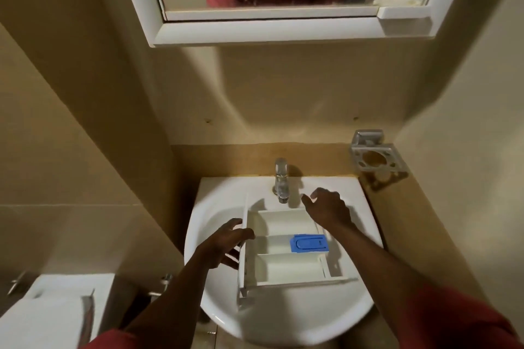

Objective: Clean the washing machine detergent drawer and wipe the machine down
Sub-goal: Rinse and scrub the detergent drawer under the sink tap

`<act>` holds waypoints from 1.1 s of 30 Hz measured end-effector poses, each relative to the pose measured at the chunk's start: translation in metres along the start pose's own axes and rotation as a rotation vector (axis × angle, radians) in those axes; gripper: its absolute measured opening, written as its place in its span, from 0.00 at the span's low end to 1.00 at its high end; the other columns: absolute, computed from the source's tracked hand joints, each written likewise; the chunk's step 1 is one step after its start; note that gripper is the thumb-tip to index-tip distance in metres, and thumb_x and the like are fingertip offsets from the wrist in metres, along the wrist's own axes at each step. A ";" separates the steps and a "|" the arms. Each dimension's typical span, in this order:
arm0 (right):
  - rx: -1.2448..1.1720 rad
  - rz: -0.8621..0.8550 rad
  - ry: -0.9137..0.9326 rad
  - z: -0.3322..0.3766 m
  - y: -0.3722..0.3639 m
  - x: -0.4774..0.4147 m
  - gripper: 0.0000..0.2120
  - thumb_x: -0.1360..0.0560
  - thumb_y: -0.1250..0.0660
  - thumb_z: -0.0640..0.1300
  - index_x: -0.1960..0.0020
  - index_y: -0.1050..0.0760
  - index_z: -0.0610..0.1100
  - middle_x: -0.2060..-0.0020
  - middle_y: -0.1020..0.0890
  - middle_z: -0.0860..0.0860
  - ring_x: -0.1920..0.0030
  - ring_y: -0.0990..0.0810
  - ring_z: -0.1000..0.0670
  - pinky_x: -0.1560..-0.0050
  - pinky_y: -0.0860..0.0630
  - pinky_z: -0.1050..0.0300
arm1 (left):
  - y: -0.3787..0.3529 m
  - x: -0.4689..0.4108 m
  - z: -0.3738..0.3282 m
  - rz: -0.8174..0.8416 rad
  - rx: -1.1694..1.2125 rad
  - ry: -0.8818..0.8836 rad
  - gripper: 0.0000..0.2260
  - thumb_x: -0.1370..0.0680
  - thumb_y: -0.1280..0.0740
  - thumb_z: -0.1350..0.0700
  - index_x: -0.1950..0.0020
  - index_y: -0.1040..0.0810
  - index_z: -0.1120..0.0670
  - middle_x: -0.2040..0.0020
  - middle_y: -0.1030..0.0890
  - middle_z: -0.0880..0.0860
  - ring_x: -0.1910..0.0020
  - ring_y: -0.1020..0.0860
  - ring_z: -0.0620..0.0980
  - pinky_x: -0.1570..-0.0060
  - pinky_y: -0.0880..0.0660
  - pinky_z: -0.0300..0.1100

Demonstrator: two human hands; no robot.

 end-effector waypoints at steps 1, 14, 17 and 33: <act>-0.042 -0.008 0.021 0.010 0.002 -0.006 0.21 0.23 0.38 0.60 0.40 0.24 0.46 0.44 0.21 0.44 0.42 0.22 0.40 0.46 0.26 0.52 | 0.001 -0.001 0.000 -0.009 -0.002 -0.003 0.22 0.27 0.30 0.51 0.34 0.30 0.49 0.52 0.22 0.59 0.59 0.19 0.57 0.62 0.19 0.47; -0.141 -0.018 0.150 0.078 -0.002 -0.044 0.19 0.26 0.33 0.60 0.47 0.23 0.46 0.48 0.19 0.44 0.48 0.20 0.41 0.51 0.25 0.53 | 0.003 -0.023 0.002 -0.040 0.100 -0.054 0.24 0.29 0.26 0.50 0.36 0.31 0.48 0.55 0.22 0.55 0.62 0.21 0.56 0.57 0.18 0.54; -0.139 -0.036 0.122 0.078 0.001 -0.050 0.17 0.26 0.32 0.56 0.45 0.23 0.45 0.47 0.20 0.45 0.46 0.20 0.41 0.48 0.24 0.52 | 0.000 -0.024 0.005 -0.034 0.127 -0.037 0.32 0.35 0.26 0.47 0.35 0.34 0.47 0.55 0.22 0.56 0.62 0.21 0.56 0.59 0.18 0.53; -0.357 -0.266 0.142 0.048 0.002 -0.043 0.15 0.25 0.36 0.35 0.41 0.28 0.46 0.49 0.20 0.46 0.49 0.21 0.42 0.54 0.23 0.51 | 0.000 -0.034 0.011 0.034 0.165 0.018 0.28 0.33 0.26 0.48 0.37 0.33 0.47 0.50 0.24 0.61 0.60 0.21 0.59 0.55 0.18 0.60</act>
Point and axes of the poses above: each hand's wrist, its own x-axis away from the middle knuckle, its own y-axis out of the back of the hand, z = x × y, the point moved 10 cm from there along -x, towards the middle knuckle
